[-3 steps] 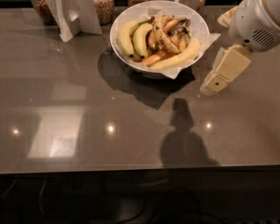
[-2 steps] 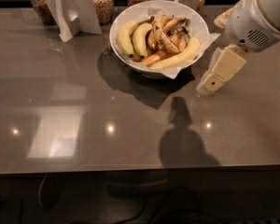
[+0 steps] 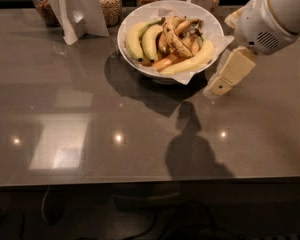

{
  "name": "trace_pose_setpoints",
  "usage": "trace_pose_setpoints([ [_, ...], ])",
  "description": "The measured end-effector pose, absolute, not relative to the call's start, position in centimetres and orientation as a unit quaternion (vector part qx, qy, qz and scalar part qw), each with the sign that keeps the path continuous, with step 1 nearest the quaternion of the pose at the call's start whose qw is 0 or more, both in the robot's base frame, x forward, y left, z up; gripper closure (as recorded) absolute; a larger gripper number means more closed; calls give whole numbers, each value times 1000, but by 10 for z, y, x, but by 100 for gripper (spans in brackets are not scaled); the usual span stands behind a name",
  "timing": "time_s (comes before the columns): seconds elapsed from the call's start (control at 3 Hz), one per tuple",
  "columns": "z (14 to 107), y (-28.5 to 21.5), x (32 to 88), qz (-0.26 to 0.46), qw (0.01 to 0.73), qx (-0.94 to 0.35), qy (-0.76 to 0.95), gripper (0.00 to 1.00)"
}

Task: Pick banana from white bowl

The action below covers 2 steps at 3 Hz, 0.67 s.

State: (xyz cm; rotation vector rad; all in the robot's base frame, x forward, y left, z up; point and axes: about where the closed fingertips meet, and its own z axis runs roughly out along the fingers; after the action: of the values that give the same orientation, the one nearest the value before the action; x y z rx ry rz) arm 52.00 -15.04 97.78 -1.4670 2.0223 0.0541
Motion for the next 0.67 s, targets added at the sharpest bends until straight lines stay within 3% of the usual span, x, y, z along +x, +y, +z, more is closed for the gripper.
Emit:
trace_pose_setpoints([
  [0.67, 972, -119, 547, 33, 356, -552, 753, 0],
])
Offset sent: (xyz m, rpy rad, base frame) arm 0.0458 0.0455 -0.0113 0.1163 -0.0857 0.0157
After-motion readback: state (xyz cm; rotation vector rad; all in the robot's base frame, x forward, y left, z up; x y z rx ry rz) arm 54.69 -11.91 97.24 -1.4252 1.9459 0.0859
